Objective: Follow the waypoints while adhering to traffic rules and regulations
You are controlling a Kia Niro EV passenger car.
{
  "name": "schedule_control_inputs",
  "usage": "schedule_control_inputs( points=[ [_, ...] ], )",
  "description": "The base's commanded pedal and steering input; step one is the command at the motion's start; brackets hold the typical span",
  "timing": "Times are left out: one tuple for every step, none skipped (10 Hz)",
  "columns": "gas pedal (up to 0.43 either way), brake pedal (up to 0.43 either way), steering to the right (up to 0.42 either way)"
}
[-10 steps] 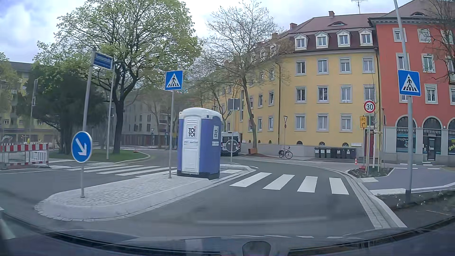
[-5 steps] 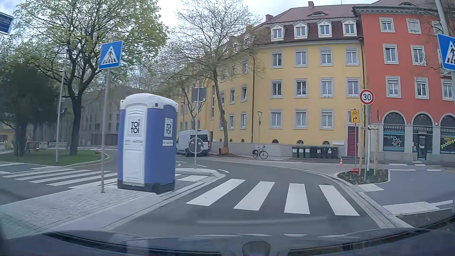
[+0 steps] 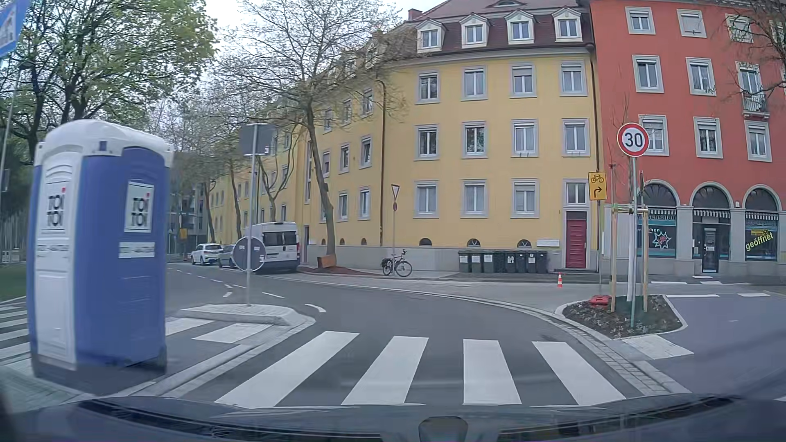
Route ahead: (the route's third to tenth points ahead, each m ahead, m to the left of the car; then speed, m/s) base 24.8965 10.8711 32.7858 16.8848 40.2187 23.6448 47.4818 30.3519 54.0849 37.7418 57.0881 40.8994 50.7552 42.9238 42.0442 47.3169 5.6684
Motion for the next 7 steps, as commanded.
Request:
schedule_control_inputs(
  points=[
    [0.087,0.0,0.132],
    [0.098,0.0,0.116],
    [0.11,0.0,0.095],
    [0.11,0.0,0.071],
    [0.11,0.0,0.048],
    [0.11,0.0,0.024],
    [0.11,0.0,-0.001]
  ],
)
